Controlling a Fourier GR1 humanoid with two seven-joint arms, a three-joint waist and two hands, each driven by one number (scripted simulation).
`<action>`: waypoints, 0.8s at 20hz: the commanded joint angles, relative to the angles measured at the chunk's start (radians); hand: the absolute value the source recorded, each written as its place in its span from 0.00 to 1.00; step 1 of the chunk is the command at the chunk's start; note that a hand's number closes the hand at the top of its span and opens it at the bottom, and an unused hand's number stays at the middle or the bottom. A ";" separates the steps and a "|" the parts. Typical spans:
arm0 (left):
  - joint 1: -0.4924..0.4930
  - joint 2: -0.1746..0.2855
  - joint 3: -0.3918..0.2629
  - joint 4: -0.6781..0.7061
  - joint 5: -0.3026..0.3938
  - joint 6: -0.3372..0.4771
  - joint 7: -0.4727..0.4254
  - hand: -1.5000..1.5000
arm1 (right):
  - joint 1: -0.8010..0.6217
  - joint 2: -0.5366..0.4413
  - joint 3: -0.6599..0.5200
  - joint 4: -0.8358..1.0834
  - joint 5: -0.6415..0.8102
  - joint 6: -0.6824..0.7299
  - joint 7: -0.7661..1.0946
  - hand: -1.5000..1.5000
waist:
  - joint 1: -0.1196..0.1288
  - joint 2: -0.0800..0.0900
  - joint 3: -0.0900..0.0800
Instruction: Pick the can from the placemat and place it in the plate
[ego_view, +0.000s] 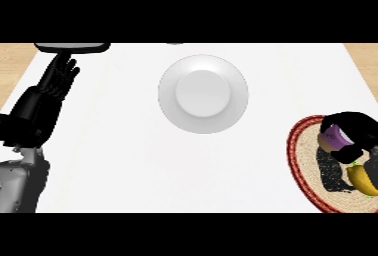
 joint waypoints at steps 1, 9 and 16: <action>-0.046 -0.003 -0.004 0.030 -0.014 -0.001 0.019 0.50 | -0.017 0.009 -0.025 -0.022 0.026 -0.120 -0.043 1.00 | -0.007 0.001 0.002; -0.010 0.021 0.036 -0.003 0.020 -0.042 0.030 0.50 | -0.102 -0.006 -0.179 0.329 0.063 -0.371 0.000 1.00 | 0.009 0.004 0.003; -0.019 -0.049 -0.007 -0.002 -0.037 0.017 0.027 0.50 | -0.137 -0.006 -0.230 0.144 -0.068 -0.253 -0.108 1.00 | -0.010 -0.003 0.002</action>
